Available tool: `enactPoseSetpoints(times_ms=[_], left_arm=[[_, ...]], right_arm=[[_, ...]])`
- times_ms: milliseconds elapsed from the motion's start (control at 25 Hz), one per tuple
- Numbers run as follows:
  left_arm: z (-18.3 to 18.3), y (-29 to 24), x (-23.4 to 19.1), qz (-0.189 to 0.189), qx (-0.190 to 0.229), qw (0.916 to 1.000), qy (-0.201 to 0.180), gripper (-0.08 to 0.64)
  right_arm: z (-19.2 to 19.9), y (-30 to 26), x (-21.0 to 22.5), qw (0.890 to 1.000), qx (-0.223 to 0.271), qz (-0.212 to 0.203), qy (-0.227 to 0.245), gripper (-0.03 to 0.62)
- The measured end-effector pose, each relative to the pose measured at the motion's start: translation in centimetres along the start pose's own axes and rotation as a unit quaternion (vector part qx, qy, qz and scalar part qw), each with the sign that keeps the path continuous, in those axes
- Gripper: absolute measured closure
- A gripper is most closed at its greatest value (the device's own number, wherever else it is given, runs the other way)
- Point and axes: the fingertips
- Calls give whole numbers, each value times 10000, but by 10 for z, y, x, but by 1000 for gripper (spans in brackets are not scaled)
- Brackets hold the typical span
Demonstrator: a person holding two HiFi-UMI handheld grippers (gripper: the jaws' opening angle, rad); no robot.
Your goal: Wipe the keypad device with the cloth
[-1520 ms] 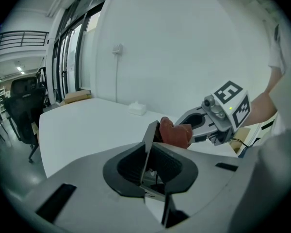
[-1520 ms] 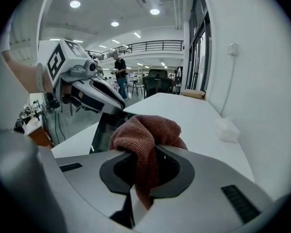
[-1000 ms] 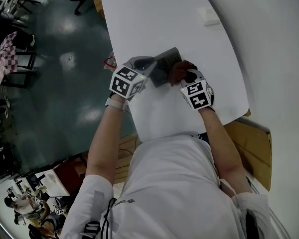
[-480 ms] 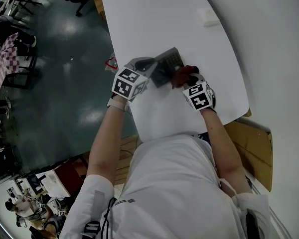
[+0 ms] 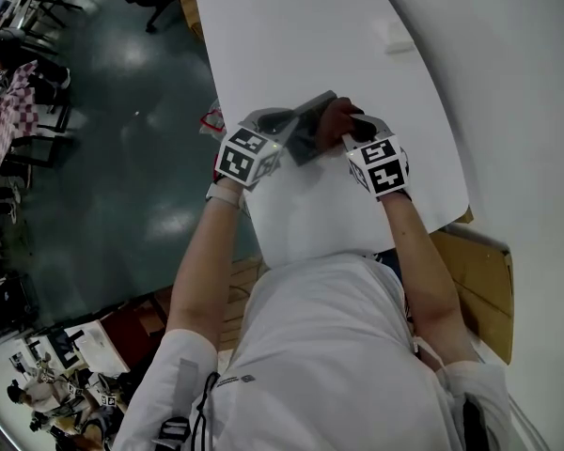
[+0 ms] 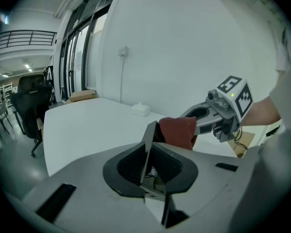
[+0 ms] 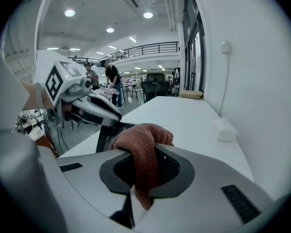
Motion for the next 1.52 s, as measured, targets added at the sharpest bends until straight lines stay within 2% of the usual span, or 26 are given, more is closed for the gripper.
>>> enactPoseSetpoints(times_ms=[200,400,600,1080,1520], left_arm=[[1,-1,0,3,-2,10000,2,515],[0,0,1,2,10,10000,12,515],[-2,-2,-1,-1,21,10000,3,515],[-2,-1,-1,7,97,9999,-28,515],[-2,3,3,2,65,10000,-16,515]], right_arm=[[-34,-14,-6,9994,92,-52,315,537],[-34,-30,-12,9960,-367,76,805,538],[-31,-35,-11,9936,-548,147,974,537],[-24,-31,-13,9947,-409,222,917,538],[2,-27,-18,9956,-541,231,730,538]])
Point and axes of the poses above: the fingertips, and each gripper's own axes: y backward along the fingers, x to its right, z out of its underside, and after that the axes turned 12 degrees about -z, right-handed
